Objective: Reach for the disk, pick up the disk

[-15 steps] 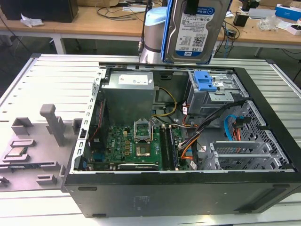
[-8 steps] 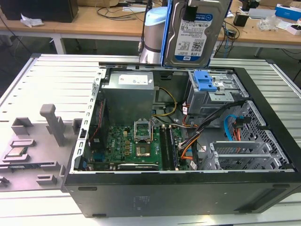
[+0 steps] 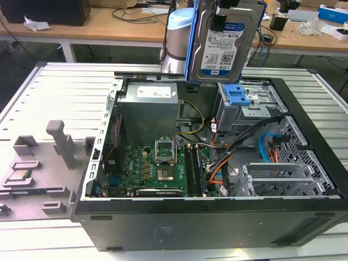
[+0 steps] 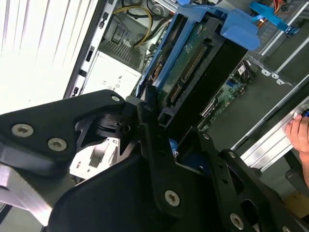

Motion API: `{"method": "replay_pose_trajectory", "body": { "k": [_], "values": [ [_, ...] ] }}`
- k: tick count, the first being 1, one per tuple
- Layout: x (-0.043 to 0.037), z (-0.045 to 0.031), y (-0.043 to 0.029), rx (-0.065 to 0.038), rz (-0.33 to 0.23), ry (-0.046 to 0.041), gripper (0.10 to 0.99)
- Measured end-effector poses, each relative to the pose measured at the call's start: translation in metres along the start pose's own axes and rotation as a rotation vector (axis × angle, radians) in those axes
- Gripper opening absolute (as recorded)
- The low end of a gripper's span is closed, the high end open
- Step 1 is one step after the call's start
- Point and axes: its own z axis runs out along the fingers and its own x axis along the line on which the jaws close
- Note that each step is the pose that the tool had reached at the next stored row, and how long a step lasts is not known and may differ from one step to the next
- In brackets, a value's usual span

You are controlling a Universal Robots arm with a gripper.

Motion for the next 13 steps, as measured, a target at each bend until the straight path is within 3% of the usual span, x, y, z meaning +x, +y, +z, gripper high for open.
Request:
{"method": "replay_pose_trajectory", "body": {
  "k": [6,13],
  "values": [
    [0.0000,0.0041,-0.0002,0.000,0.000,0.0001,0.365],
    [0.0024,0.0143,-0.0008,0.000,0.000,0.0003,0.365]
  ]
}}
